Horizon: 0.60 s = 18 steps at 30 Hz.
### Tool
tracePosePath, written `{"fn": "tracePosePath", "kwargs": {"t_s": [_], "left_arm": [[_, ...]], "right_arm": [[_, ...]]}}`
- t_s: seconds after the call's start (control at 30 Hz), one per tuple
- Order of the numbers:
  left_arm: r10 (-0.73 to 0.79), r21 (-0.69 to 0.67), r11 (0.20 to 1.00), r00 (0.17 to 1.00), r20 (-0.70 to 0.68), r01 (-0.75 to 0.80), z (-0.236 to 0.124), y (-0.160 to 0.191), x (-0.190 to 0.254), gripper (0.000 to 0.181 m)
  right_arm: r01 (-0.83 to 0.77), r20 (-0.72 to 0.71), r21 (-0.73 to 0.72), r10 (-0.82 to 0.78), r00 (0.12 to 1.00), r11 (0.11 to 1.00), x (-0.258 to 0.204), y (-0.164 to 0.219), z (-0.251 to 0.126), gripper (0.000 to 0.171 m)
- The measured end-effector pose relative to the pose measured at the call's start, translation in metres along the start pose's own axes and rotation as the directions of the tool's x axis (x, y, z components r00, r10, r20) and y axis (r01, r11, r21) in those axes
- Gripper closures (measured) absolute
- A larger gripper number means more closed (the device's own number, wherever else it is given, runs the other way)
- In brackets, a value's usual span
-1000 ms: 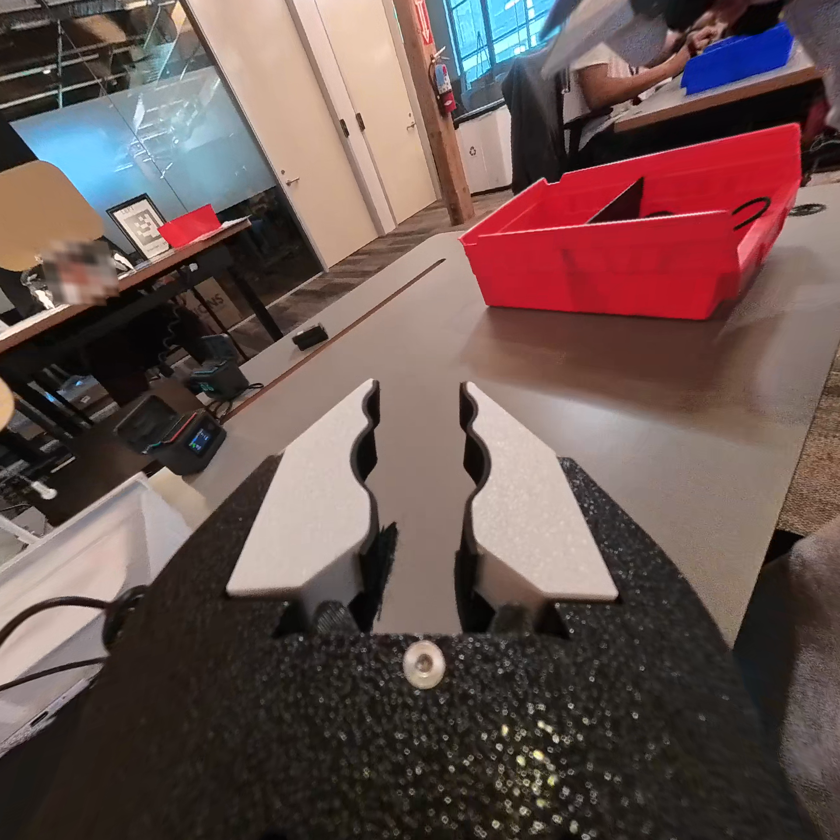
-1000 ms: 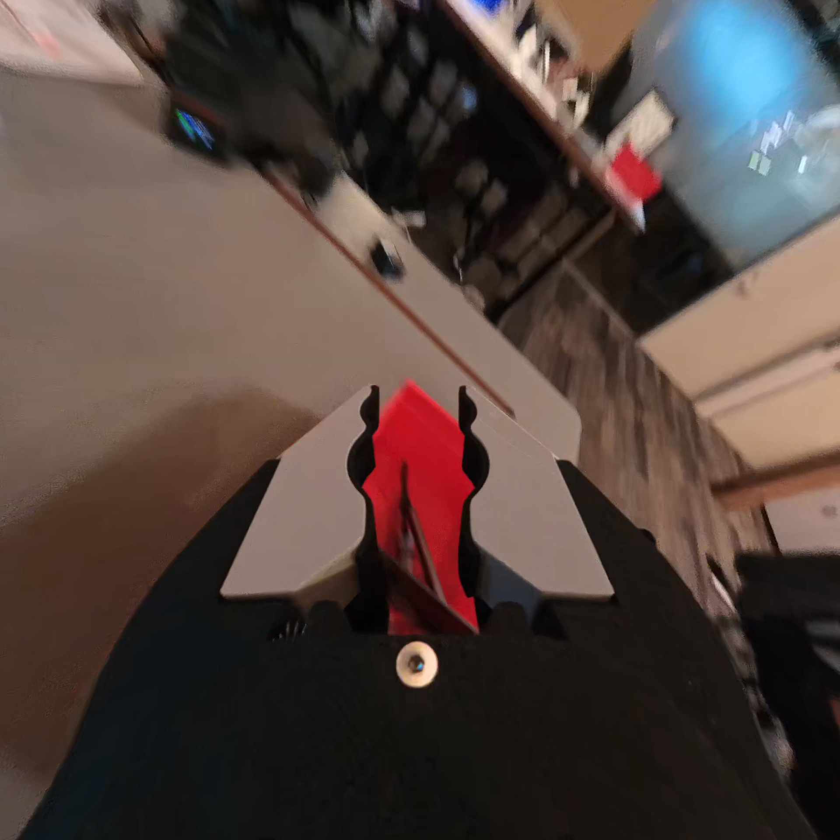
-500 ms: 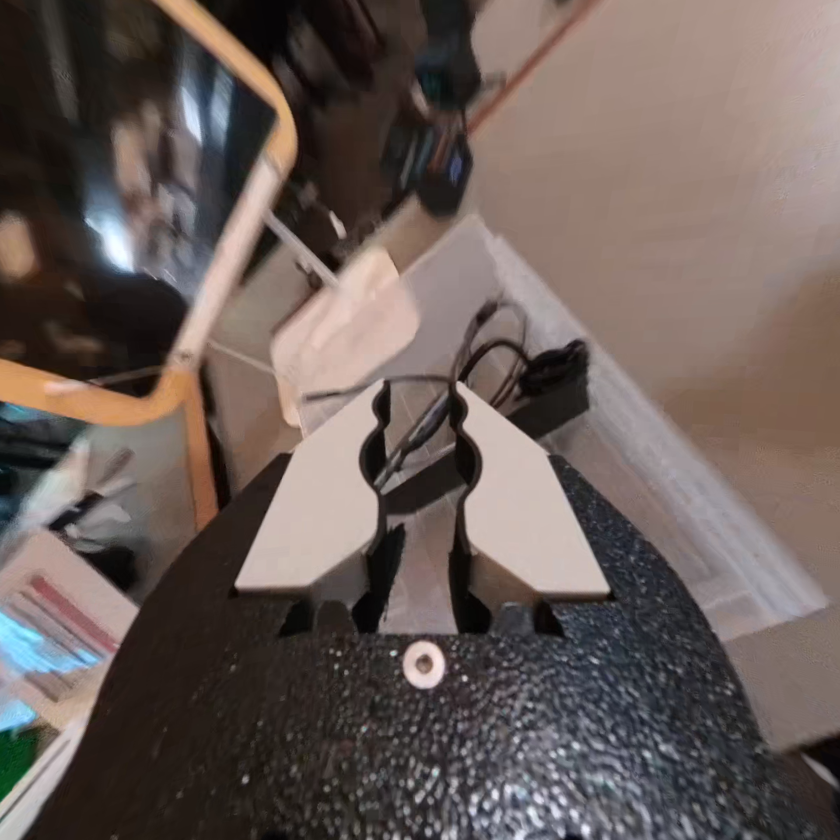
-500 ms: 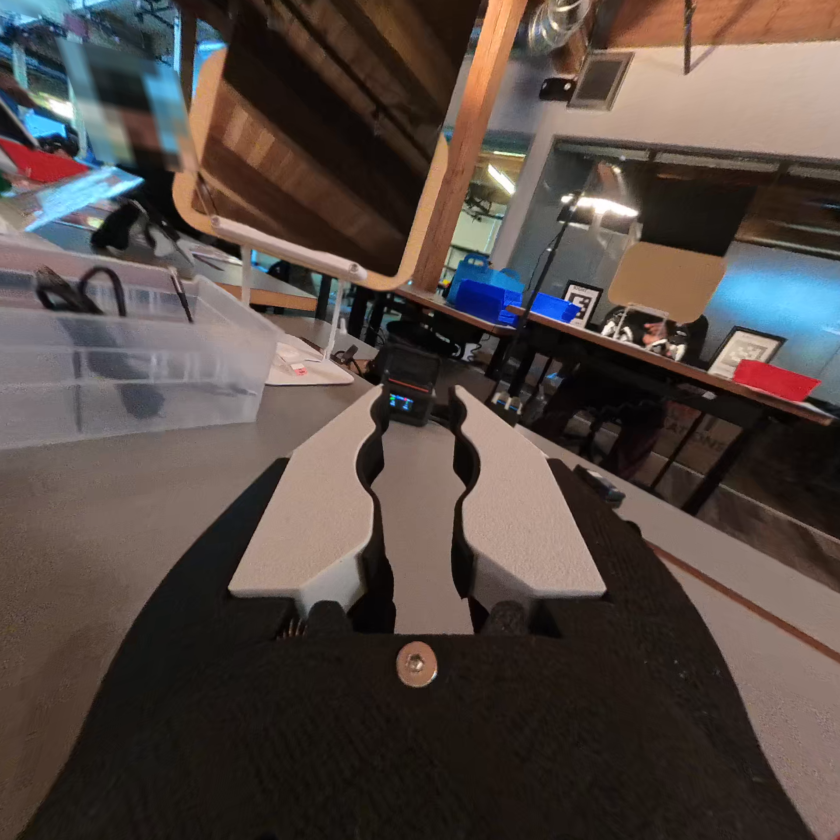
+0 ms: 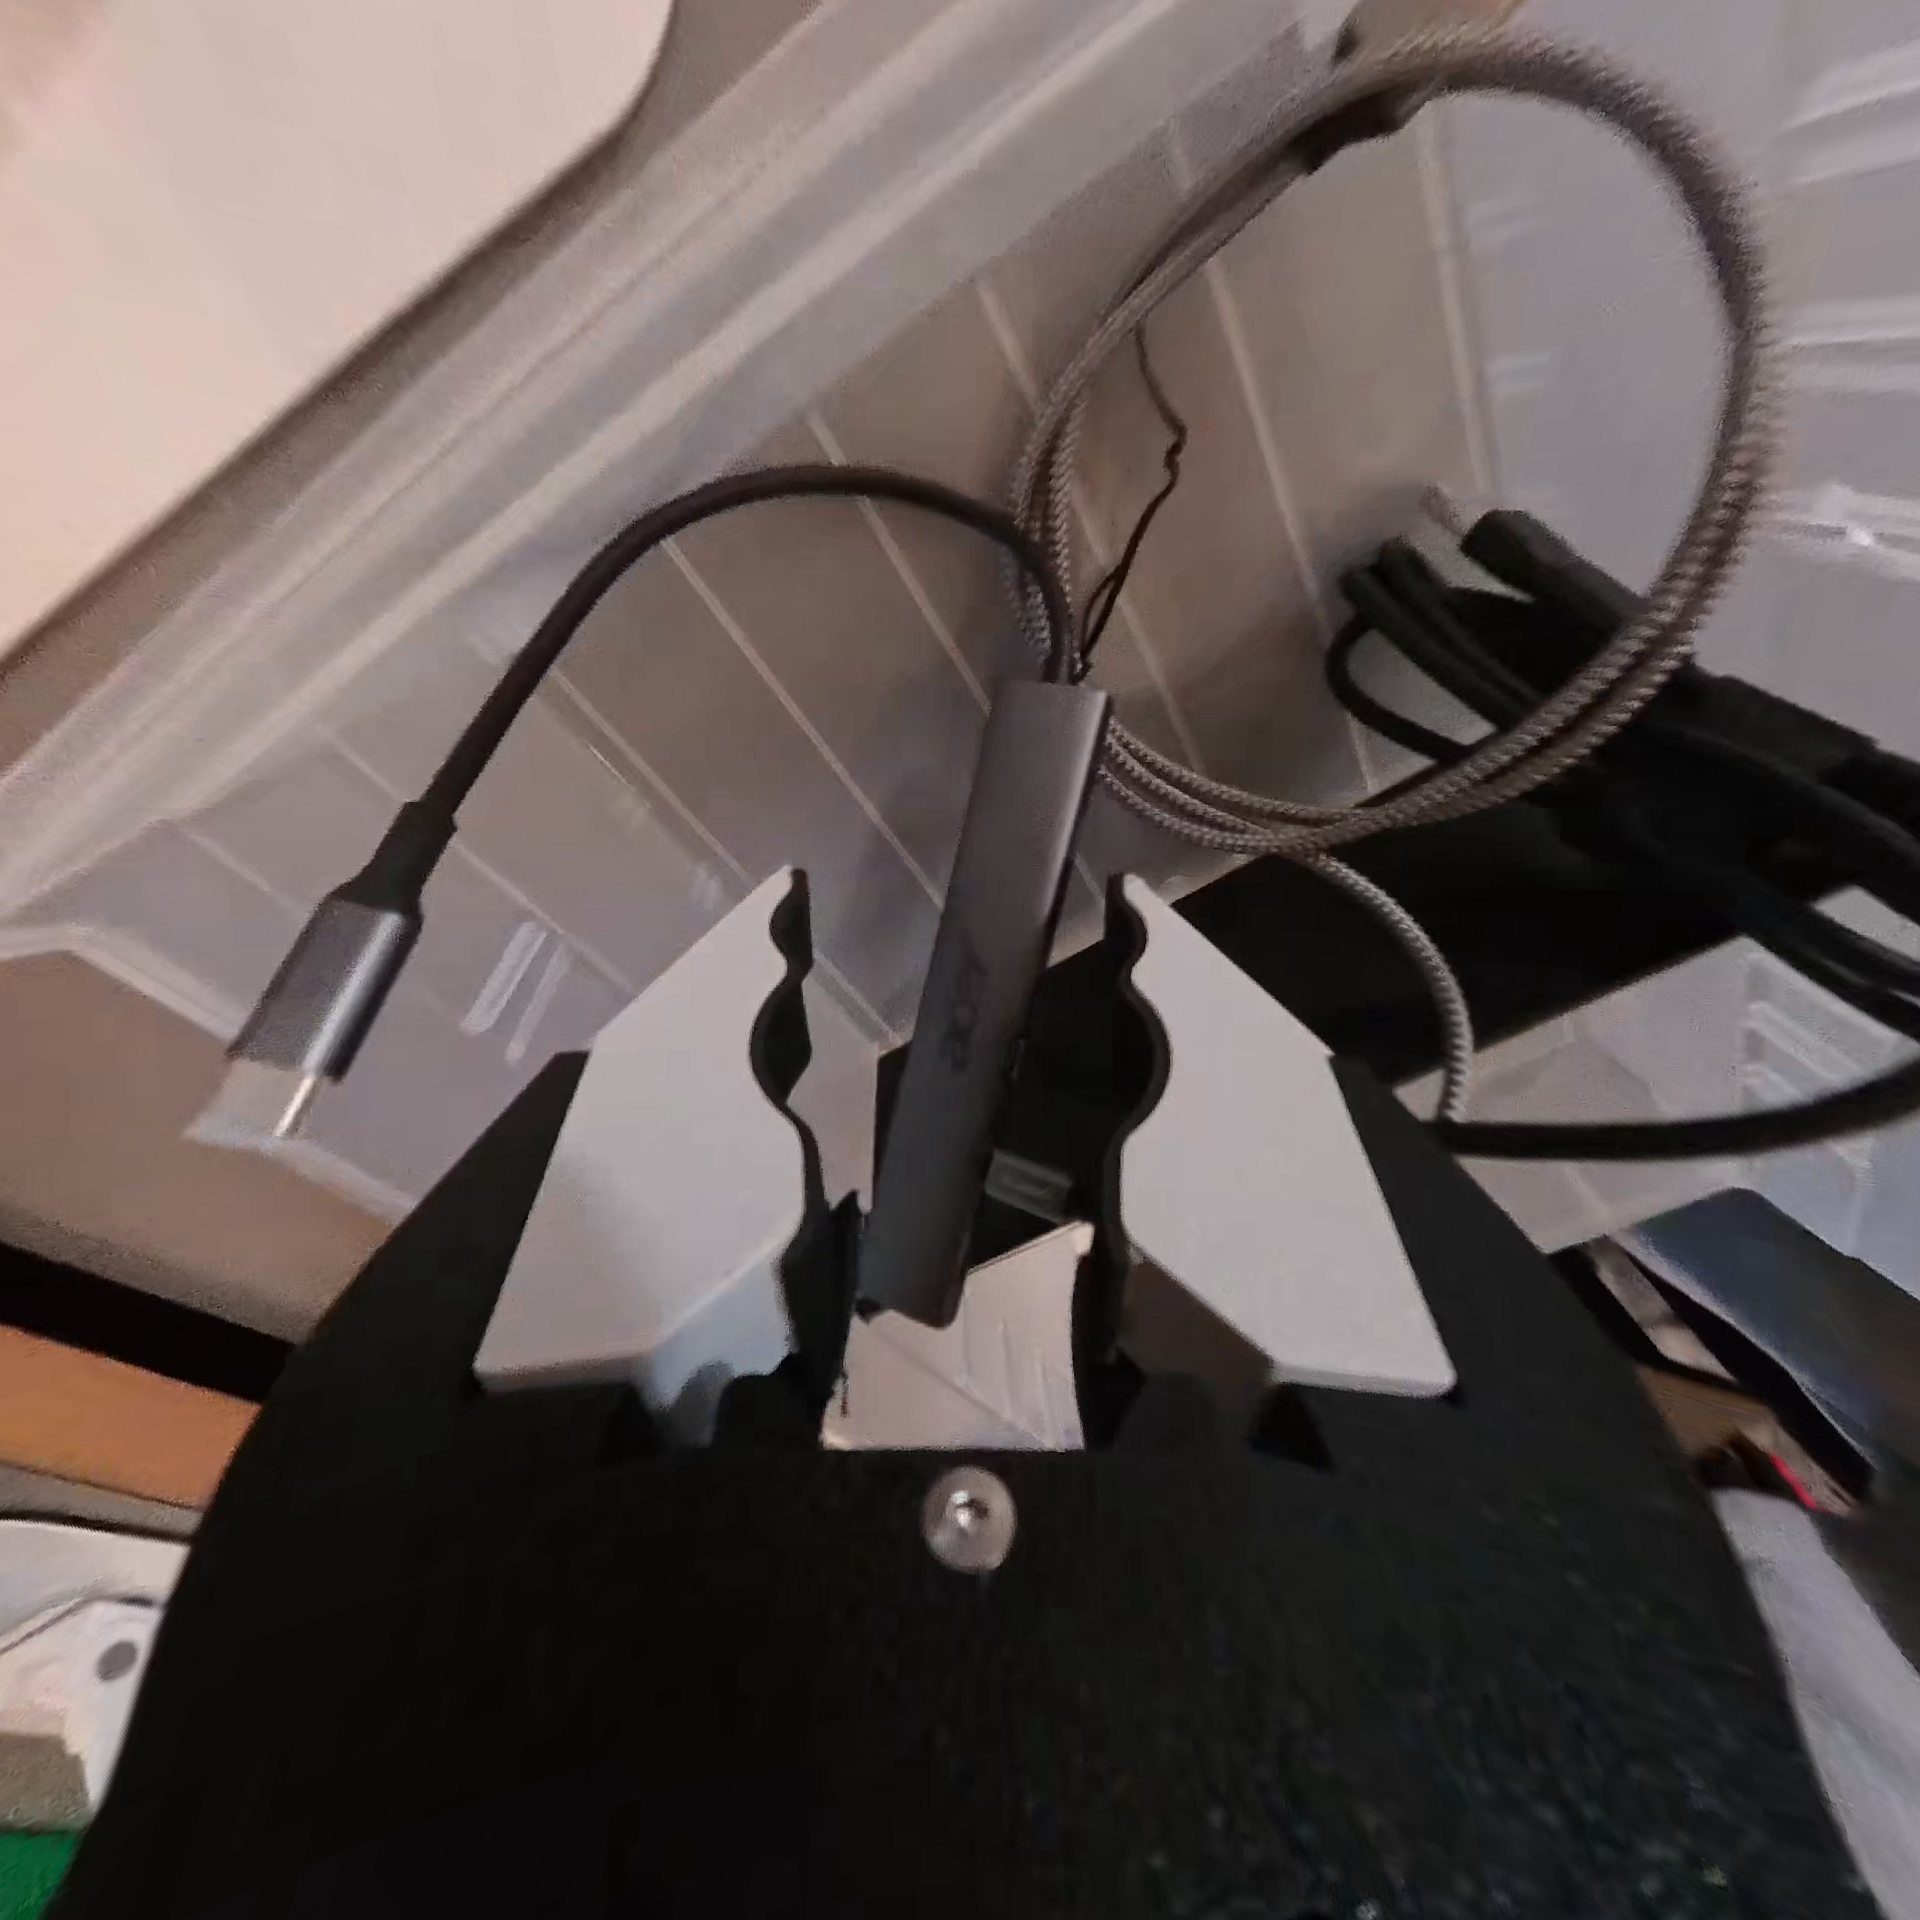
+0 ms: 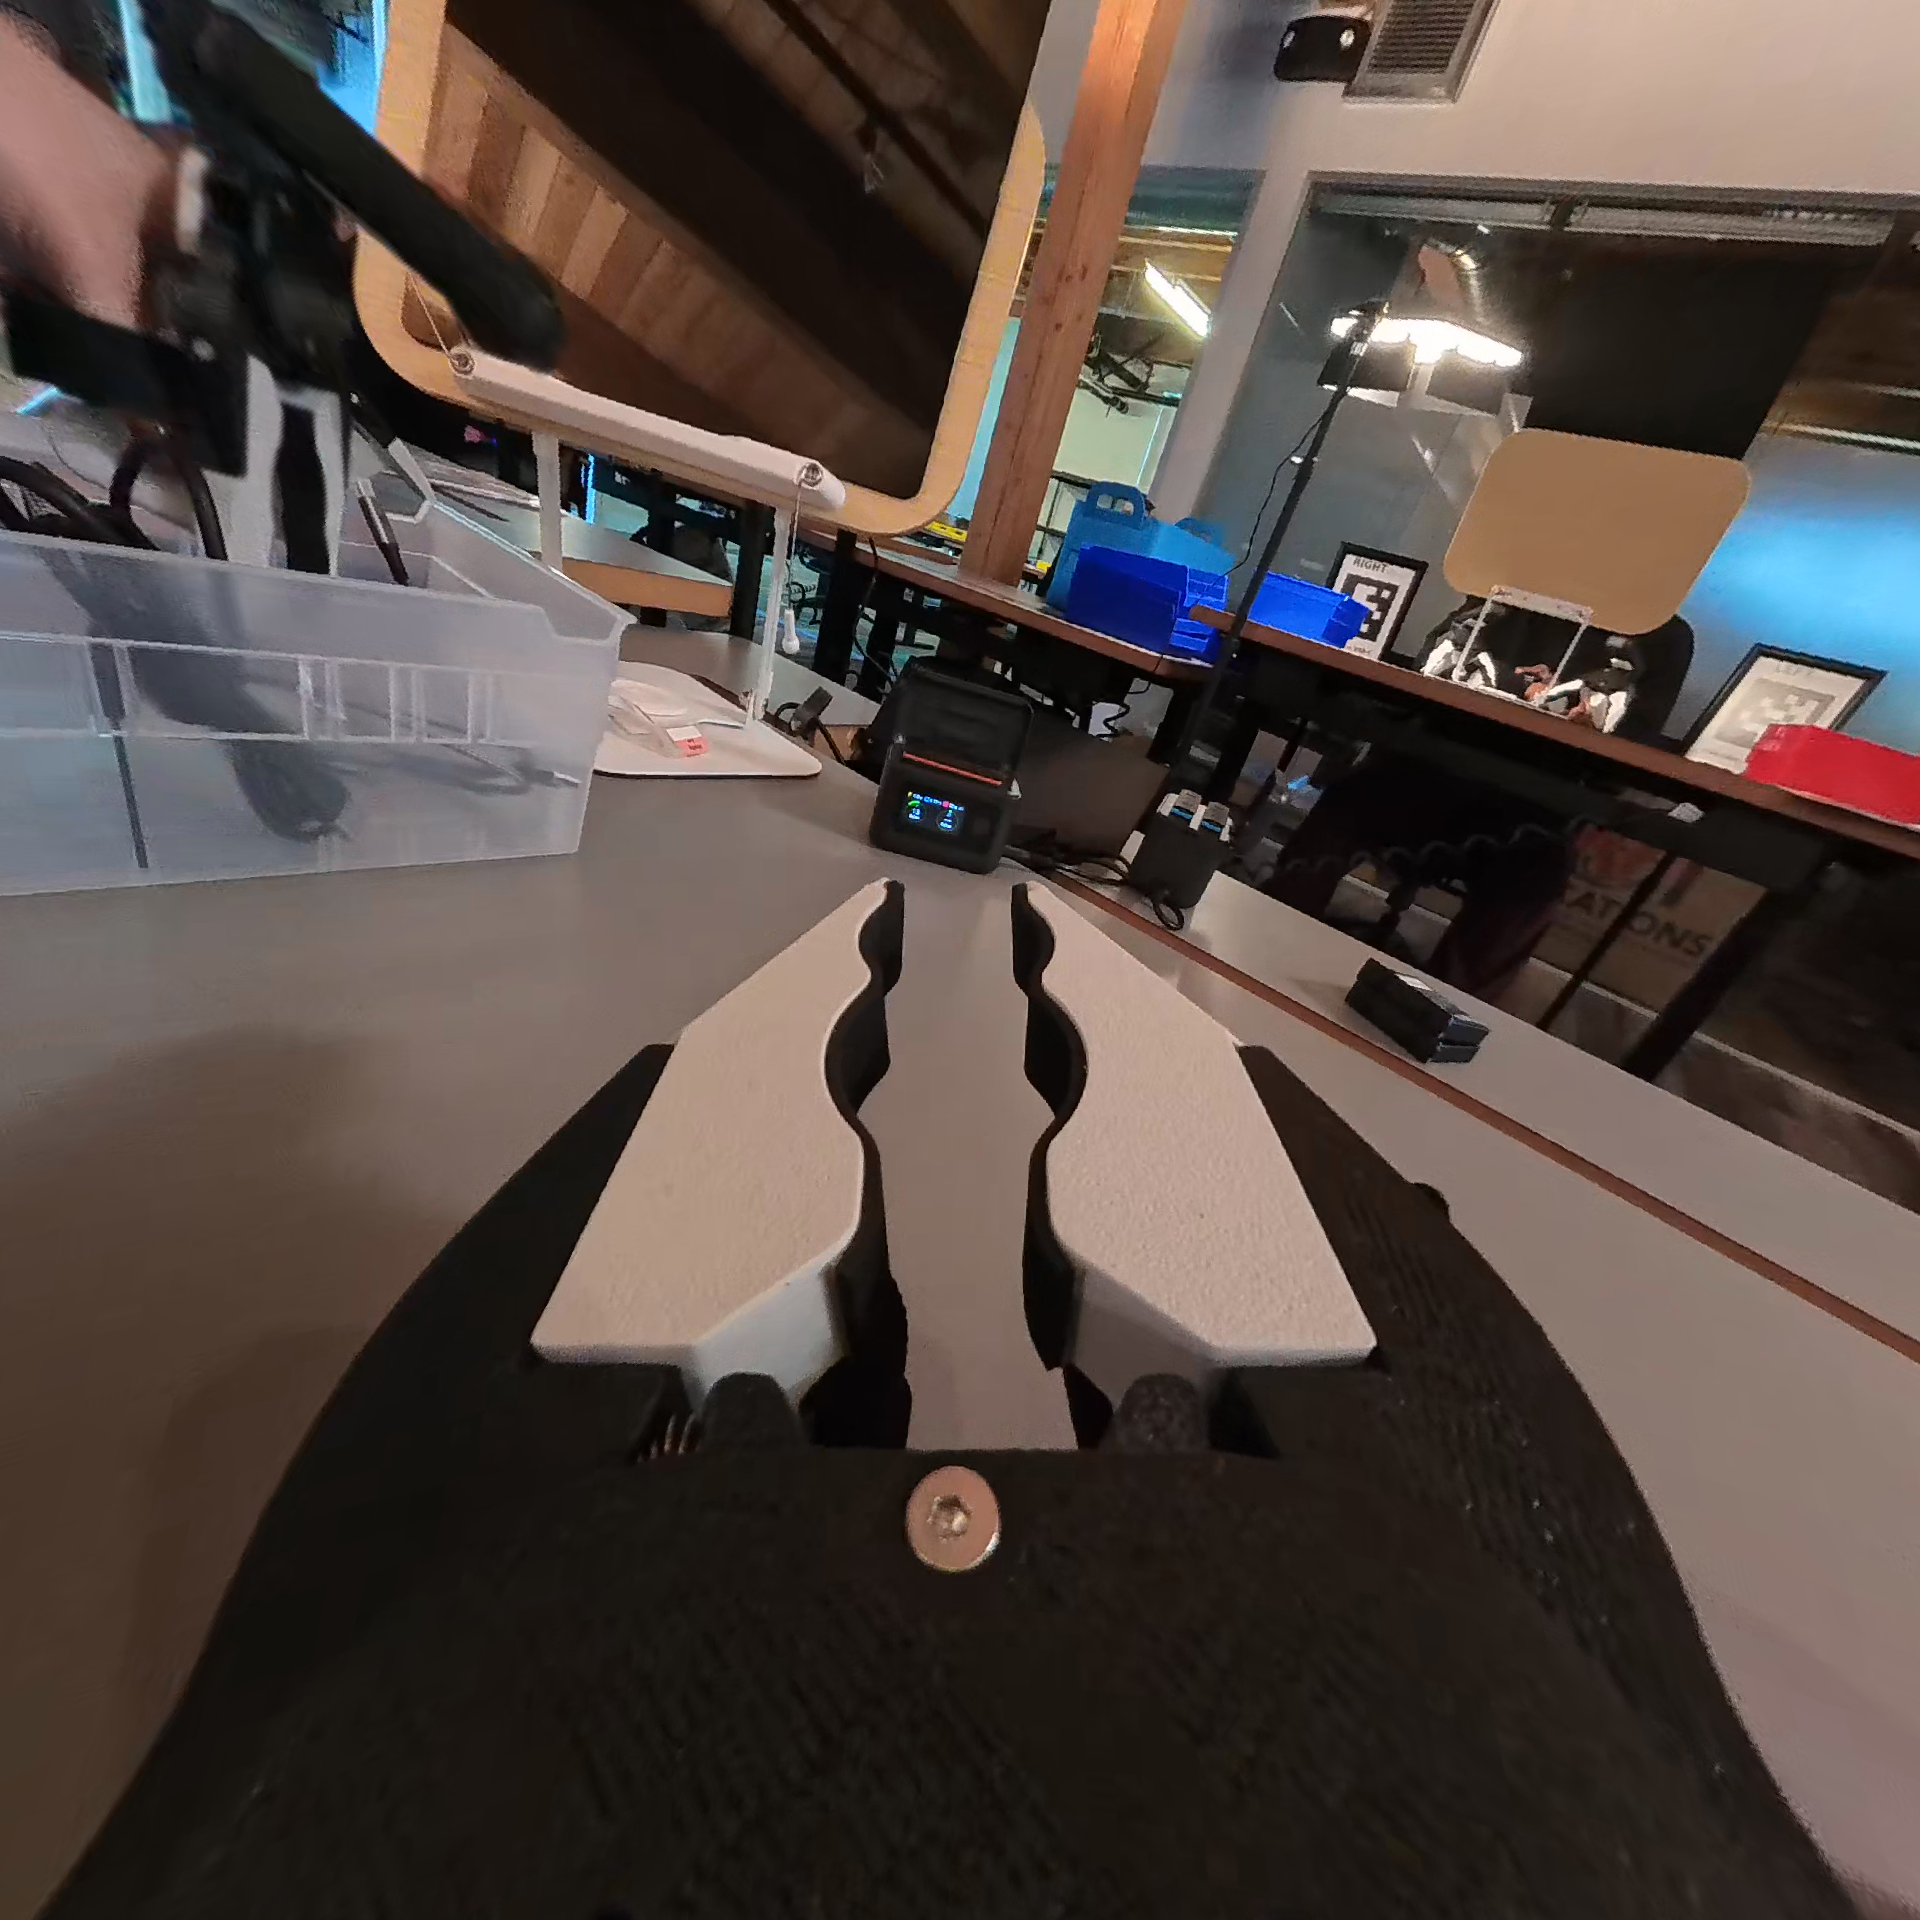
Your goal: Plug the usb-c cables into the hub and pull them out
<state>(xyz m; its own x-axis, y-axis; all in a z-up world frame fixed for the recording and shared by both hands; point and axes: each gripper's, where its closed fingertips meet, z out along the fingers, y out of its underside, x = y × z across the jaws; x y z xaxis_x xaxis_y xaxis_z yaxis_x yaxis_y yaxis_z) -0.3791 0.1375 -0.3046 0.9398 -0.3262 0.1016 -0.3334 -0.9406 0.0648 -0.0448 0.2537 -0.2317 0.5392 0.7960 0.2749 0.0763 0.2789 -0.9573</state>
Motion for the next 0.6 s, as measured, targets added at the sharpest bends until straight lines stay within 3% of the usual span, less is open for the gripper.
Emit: {"fn": "tracePosePath", "kwargs": {"t_s": [0.03,0.13,0.27,0.6], "left_arm": [[-0.013,-0.039,0.999,1.000,-0.017,0.013,0.005,0.003,0.000,0.129],[-0.022,-0.122,0.992,0.994,-0.103,0.009,0.014,0.008,0.011,0.156],[0.194,-0.101,0.976,0.981,0.017,-0.192,-0.014,0.007,0.013,0.160],[0.263,0.077,0.944,0.876,0.405,-0.320,-0.223,-0.009,0.043,0.160]], "right_arm": [[0.005,0.002,-0.001,-0.005,1.000,1.000,-0.001,0.000,0.000,0.152],[0.021,0.005,-0.005,-0.021,1.000,1.000,-0.002,0.001,0.001,0.152],[0.017,-0.010,-0.002,-0.017,1.000,1.000,0.001,0.000,0.001,0.153],[-0.013,-0.064,0.014,0.014,0.998,1.000,0.011,-0.002,0.000,0.155]]}}
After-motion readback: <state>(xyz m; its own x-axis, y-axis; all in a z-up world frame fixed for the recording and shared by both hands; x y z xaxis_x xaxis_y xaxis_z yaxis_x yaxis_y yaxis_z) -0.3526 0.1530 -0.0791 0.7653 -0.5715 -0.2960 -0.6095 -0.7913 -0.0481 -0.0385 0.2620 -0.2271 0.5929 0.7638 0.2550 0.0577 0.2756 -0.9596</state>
